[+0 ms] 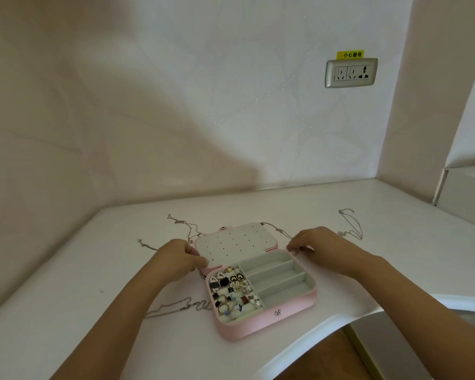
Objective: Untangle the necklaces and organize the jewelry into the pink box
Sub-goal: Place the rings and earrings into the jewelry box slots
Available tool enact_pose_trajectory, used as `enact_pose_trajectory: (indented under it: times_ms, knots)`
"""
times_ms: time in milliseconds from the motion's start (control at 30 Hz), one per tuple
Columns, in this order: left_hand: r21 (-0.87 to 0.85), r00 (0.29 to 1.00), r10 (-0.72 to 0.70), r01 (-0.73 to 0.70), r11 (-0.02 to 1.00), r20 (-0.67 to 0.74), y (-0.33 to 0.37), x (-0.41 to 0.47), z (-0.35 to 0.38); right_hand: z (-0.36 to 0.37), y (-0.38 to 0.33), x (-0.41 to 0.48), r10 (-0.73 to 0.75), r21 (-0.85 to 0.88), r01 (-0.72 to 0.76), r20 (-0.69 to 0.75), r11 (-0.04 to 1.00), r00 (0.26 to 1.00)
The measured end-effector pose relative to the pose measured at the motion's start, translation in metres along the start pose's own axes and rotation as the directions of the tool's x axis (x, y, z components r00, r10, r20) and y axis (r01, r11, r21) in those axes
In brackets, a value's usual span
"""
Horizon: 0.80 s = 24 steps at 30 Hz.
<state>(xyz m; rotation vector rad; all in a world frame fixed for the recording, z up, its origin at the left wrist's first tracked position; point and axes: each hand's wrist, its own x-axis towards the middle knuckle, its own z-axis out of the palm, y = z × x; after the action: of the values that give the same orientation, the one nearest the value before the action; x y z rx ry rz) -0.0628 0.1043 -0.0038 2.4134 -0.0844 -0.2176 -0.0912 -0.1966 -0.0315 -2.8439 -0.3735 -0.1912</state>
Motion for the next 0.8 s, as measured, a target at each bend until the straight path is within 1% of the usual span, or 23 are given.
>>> enact_pose_trajectory:
  times_ms: [167,300,367,400,433,500,567,633,667,733,800]
  knots:
    - [0.003,1.000,-0.017,0.017,1.000,0.004,-0.008,-0.004,-0.011,-0.010,-0.005,0.002,0.040,-0.114,-0.036,0.039,0.993,0.998]
    - [0.003,1.000,-0.012,0.012,1.000,-0.024,-0.012,-0.002,-0.016,-0.012,-0.007,0.004,0.071,-0.101,-0.070,0.008,0.992,0.997]
    - [0.005,0.999,0.011,-0.011,1.000,-0.038,-0.015,-0.001,-0.015,-0.013,-0.007,0.003,0.094,-0.039,-0.095,-0.032,0.995,0.995]
    - [0.008,0.998,0.032,-0.032,0.999,-0.050,-0.017,-0.001,-0.014,-0.013,-0.008,0.003,0.116,0.022,-0.115,-0.072,0.993,0.991]
    - [0.013,0.996,0.059,-0.058,0.998,-0.069,-0.018,-0.001,-0.014,-0.015,-0.009,0.002,0.147,0.100,-0.135,-0.130,0.986,0.981]
    - [0.009,0.984,0.125,-0.125,0.992,-0.126,-0.016,-0.001,-0.012,-0.019,-0.014,0.000,0.230,0.286,-0.154,-0.259,0.946,0.938]
    - [-0.058,0.965,0.195,-0.208,0.976,-0.177,-0.011,-0.004,-0.012,-0.025,-0.023,0.000,0.331,0.515,-0.137,-0.306,0.846,0.893]
    - [-0.173,0.950,0.248,-0.281,0.944,-0.190,-0.004,-0.009,-0.011,-0.029,-0.031,0.000,0.393,0.741,-0.068,-0.273,0.668,0.878]
    - [-0.220,0.947,0.267,-0.303,0.927,-0.180,-0.001,-0.012,-0.010,-0.030,-0.035,0.001,0.410,0.819,-0.041,-0.242,0.573,0.879]
    - [-0.307,0.947,0.289,-0.319,0.897,-0.139,0.004,-0.018,-0.005,-0.030,-0.041,0.002,0.423,0.904,-0.027,-0.173,0.427,0.889]
    - [-0.407,0.953,0.293,-0.299,0.863,-0.078,0.008,-0.022,0.000,-0.028,-0.047,0.004,0.419,0.959,-0.022,-0.103,0.281,0.902]
